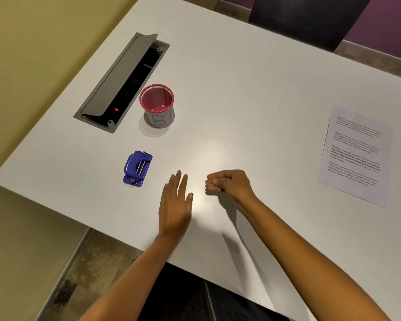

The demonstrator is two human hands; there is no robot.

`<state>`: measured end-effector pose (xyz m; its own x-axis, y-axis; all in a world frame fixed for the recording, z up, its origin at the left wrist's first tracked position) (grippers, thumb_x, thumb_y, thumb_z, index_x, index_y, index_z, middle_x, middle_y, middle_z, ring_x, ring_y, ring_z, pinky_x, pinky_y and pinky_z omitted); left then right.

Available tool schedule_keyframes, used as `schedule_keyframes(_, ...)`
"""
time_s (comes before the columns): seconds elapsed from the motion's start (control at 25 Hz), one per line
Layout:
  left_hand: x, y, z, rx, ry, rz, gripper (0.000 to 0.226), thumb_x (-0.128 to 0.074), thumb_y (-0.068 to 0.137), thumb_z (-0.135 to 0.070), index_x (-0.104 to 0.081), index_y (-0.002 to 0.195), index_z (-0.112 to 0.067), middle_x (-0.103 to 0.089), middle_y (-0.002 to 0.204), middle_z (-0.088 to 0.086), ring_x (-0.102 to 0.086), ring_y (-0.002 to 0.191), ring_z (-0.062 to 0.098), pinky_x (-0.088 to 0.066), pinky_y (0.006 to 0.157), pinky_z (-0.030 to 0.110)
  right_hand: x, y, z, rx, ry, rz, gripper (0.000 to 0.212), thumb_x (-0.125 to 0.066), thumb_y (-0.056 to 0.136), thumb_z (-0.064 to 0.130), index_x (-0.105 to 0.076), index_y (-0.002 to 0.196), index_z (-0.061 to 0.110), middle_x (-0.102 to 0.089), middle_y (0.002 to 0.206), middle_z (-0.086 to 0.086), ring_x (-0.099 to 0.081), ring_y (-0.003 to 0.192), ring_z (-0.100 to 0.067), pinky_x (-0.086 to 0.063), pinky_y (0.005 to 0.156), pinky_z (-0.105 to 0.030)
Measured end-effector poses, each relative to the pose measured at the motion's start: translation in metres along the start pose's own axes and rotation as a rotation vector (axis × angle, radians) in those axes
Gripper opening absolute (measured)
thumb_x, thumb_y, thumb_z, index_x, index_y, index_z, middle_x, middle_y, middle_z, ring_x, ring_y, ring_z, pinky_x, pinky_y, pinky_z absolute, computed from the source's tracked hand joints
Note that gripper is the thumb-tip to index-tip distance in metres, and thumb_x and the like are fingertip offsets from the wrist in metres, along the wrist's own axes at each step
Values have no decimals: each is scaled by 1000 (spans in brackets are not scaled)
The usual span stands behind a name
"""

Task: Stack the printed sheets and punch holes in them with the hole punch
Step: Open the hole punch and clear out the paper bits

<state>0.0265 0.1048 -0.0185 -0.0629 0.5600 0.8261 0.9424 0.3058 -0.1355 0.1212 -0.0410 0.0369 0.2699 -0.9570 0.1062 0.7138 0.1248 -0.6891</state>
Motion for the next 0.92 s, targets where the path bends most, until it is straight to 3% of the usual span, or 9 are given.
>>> schedule_keyframes(0.12, -9, -1, 5, -90, 199, -30, 57, -41, 98, -26, -29, 151, -11, -23, 160, 6, -21, 149, 23, -17, 122, 39, 4, 8, 30, 96, -72, -86, 16, -60, 83, -11, -74, 87, -4, -74, 85, -26, -70, 62, -25, -62, 59, -27)
schedule_keyframes(0.2, -13, -3, 7, -133, 238, -82, 56, -41, 98, -28, -32, 149, -6, -29, 158, 11, -26, 147, 27, -25, 120, 42, -2, 16, 57, 180, -127, -108, 19, -57, 83, -14, -74, 84, -4, -73, 81, -24, -68, 52, -15, -57, 50, -20)
schedule_keyframes(0.32, -15, -3, 10, -130, 207, -99, 58, -36, 99, -31, -27, 151, -8, -25, 160, 9, -21, 149, 24, -23, 121, 41, -23, 32, 108, 350, -188, -133, 24, -50, 82, -18, -73, 81, -8, -66, 71, -20, -59, 41, -7, -51, 48, -12)
schedule_keyframes(0.52, -14, -1, 11, -99, 162, -58, 62, -39, 96, -30, -22, 153, -13, -19, 162, 1, -16, 150, 18, -18, 122, 38, -88, 59, 189, 670, -466, -115, 29, -43, 75, -16, -71, 78, -11, -58, 60, -10, -53, 51, -14, -52, 56, -18)
schedule_keyframes(0.6, -14, 1, 9, -102, 160, -39, 62, -39, 96, -29, -23, 153, -12, -19, 162, 2, -18, 150, 18, -19, 121, 39, -116, 72, 208, 775, -703, -137, 29, -44, 75, -13, -71, 85, -9, -64, 72, -13, -62, 65, -20, -56, 66, -26)
schedule_keyframes(0.72, -15, 0, 10, -111, 188, -34, 59, -37, 97, -29, -25, 152, -9, -21, 161, 5, -19, 150, 21, -23, 120, 41, -153, 91, 214, 850, -1065, -135, 29, -51, 82, -6, -68, 105, -3, -67, 106, -20, -65, 95, -31, -55, 82, -34)
schedule_keyframes(0.92, -15, 0, 11, -124, 174, -67, 58, -36, 97, -27, -27, 151, -9, -22, 161, 4, -18, 150, 20, -24, 120, 41, -173, 101, 202, 928, -1300, -58, 24, -55, 84, -2, -63, 107, 0, -65, 107, -22, -63, 99, -35, -42, 70, -32)
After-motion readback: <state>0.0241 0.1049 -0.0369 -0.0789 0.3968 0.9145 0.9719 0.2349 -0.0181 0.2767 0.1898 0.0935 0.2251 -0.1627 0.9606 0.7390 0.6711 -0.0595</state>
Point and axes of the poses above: each hand's wrist, its own y-axis towards the middle knuckle, its own x-axis out of the back of the hand, z = x × y, the point moved 4 cm from there along y, towards the middle knuckle
